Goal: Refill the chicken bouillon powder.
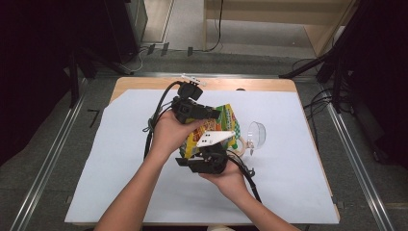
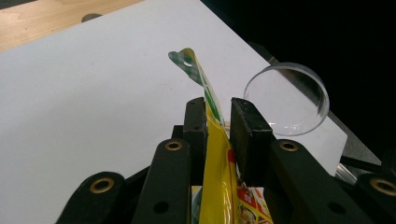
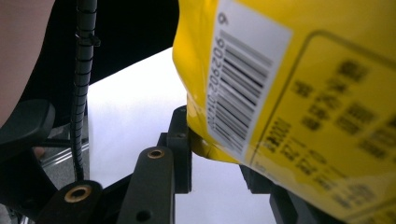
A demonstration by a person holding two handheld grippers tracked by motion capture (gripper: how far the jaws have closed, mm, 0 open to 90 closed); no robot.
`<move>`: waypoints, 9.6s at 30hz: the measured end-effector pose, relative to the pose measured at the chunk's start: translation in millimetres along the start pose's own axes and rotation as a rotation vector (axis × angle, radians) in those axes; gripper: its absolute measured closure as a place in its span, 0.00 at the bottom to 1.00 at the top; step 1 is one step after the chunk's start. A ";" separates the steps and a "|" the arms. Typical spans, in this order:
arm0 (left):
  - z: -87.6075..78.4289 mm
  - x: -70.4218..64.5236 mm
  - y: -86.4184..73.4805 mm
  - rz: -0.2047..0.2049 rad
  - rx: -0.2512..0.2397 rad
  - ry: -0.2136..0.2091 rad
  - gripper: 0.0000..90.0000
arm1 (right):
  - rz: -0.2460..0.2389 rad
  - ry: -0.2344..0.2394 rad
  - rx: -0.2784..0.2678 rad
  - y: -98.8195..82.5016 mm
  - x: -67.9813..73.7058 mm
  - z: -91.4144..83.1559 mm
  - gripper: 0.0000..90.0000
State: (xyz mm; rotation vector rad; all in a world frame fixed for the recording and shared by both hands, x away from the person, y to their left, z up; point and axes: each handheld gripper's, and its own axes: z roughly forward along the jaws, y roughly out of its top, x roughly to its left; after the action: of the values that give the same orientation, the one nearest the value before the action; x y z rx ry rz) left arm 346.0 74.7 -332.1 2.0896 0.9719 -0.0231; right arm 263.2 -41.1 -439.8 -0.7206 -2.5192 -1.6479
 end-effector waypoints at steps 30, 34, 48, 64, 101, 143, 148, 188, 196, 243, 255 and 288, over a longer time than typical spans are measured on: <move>-10.1 -5.9 -4.4 0.007 -0.007 0.015 0.85 | -0.017 0.016 -0.003 1.9 5.0 3.8 0.78; -10.3 -6.8 -5.5 0.003 -0.010 0.017 0.85 | -0.019 0.018 -0.001 1.7 5.3 4.3 0.78; -9.1 -6.6 -3.3 0.005 0.004 0.019 0.84 | -0.013 0.023 -0.008 3.1 6.7 3.2 0.78; -8.7 -6.0 -5.3 0.001 0.003 0.011 0.84 | -0.012 0.018 -0.003 0.8 6.9 6.1 0.79; -7.6 -5.7 -1.8 0.012 0.006 0.001 0.84 | -0.005 0.027 -0.008 3.2 6.1 3.3 0.79; -8.3 -11.2 -1.5 0.018 -0.003 0.012 0.84 | -0.005 0.031 -0.007 2.9 6.9 1.9 0.79; -7.4 -11.6 -0.7 0.014 -0.009 0.017 0.84 | 0.004 0.035 -0.014 3.0 5.6 1.6 0.79; -10.9 -9.8 -3.3 0.010 -0.005 0.016 0.84 | -0.003 0.042 -0.013 3.6 8.5 3.4 0.79; -13.0 -12.1 -2.9 0.012 -0.006 0.023 0.84 | -0.007 0.042 -0.022 4.2 9.3 3.8 0.79; -11.9 -12.3 2.0 0.026 0.002 0.024 0.83 | -0.014 0.043 -0.022 6.9 8.2 1.3 0.80; -9.2 -11.6 2.8 0.029 0.000 0.028 0.83 | -0.007 0.042 -0.020 6.1 5.1 1.2 0.80; -10.7 -9.1 -1.0 0.030 -0.001 0.017 0.82 | -0.019 0.048 -0.006 5.5 7.1 1.9 0.80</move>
State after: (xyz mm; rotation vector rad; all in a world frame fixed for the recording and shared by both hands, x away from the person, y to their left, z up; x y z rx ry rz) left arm 335.7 76.6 -322.6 2.1059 0.9505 0.0107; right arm 259.5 -35.1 -433.8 -0.6512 -2.4970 -1.6594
